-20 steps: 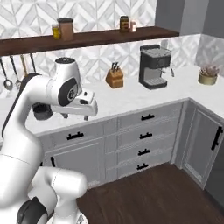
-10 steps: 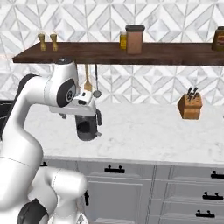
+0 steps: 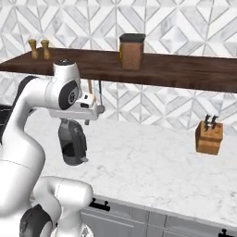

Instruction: Navigate to the electric kettle.

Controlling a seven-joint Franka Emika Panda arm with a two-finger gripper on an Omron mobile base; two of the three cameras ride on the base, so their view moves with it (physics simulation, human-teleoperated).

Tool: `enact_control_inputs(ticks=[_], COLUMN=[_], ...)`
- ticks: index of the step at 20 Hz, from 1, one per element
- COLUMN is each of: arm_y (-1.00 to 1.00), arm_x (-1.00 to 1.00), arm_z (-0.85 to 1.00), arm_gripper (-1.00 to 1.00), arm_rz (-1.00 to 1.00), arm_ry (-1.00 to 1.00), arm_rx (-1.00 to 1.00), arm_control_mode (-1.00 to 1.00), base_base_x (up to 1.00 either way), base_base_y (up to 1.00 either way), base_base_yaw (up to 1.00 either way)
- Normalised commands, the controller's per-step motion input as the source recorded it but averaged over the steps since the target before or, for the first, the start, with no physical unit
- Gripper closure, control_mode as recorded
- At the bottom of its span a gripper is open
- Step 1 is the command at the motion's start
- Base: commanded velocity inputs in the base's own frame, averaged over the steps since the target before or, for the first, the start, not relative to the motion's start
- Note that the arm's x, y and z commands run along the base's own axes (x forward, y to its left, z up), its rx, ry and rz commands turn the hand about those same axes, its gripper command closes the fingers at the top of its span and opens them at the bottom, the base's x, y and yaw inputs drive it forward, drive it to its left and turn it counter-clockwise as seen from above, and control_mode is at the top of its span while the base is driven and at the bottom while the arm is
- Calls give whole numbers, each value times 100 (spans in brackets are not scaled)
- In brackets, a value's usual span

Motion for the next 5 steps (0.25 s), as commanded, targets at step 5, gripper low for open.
enact_control_inputs(ticks=[5], arm_y=[18], arm_x=[30], arm_z=[-16], arm_gripper=[-100], arm_rz=[2], arm_ry=[-2], arm_rx=[0], arm_control_mode=[-100], base_base_x=[24], base_base_y=[0], base_base_yaw=[2])
